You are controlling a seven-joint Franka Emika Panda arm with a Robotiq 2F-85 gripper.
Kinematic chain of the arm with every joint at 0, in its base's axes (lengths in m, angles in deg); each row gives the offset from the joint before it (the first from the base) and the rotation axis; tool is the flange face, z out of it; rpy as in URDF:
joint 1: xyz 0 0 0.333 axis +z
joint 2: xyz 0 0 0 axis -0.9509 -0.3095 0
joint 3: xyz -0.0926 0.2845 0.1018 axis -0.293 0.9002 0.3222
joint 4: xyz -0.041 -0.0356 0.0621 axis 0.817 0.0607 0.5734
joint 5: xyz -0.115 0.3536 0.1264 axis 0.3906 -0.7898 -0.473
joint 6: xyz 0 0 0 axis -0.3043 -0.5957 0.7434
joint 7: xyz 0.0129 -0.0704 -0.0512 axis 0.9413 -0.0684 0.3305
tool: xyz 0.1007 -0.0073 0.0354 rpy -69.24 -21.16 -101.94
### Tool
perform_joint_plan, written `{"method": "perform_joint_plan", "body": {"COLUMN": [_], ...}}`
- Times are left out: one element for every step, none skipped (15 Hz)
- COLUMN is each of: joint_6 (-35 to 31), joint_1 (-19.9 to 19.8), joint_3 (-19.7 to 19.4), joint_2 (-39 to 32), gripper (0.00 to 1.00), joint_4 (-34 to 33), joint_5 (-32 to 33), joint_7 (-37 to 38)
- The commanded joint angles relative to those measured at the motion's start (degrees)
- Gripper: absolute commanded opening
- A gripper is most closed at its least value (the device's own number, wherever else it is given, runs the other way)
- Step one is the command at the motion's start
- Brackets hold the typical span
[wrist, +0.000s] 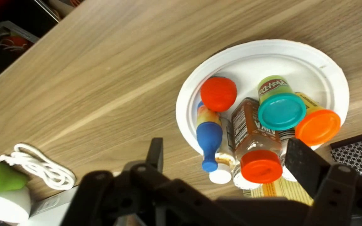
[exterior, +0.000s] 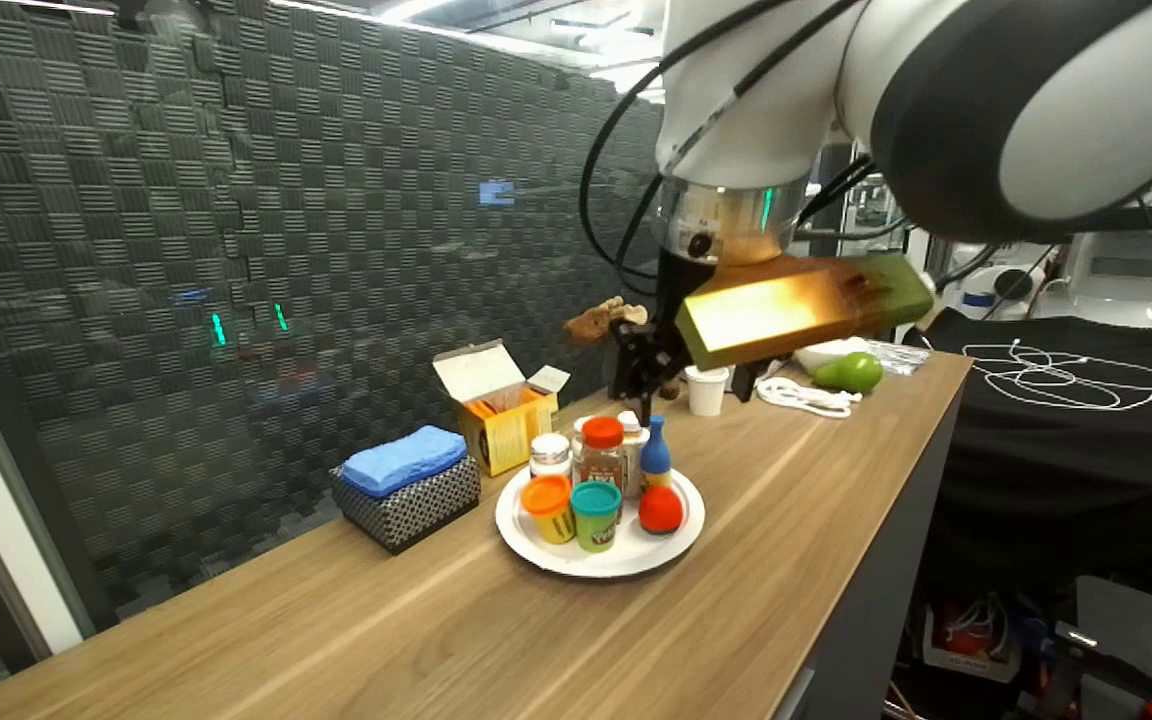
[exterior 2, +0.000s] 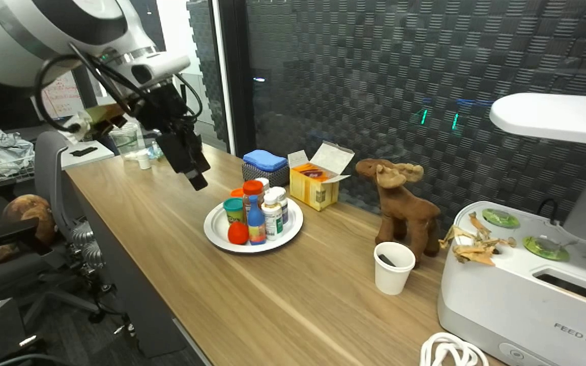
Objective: Put the bottles and orange plushie on the white plate one at a time
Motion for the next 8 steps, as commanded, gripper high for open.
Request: {"method": "perform_joint_plan", "body": {"joint_6": [8.2, 9.0, 9.1, 8.2, 7.7, 7.8, 7.9, 8.0], "joint_1": [-1.6, -1.8, -2.0, -2.4, -3.9, -4.1, -4.2, -4.3], "joint_3": [2.7, 3.6, 4.3, 5.3, 5.8, 6.5, 7.0, 7.3], "joint_2": [11.7, 15.4, 18.8, 21.9, 13.7, 16.7, 19.0, 20.6], "gripper": [1.0, 1.0, 1.0, 1.0, 1.0, 1.0, 1.0, 1.0], "joint_4": [2.0, 3.2, 4.3, 5.6, 1.4, 2.5, 3.6, 4.5], "joint_5": [-4.6, -4.9, -4.9, -4.1, -4.5, -4.8, -4.9, -5.0], "joint_7": [-7.2, -8.1, -8.6, -7.6, -7.2, -7.4, -7.6, -7.7]}}
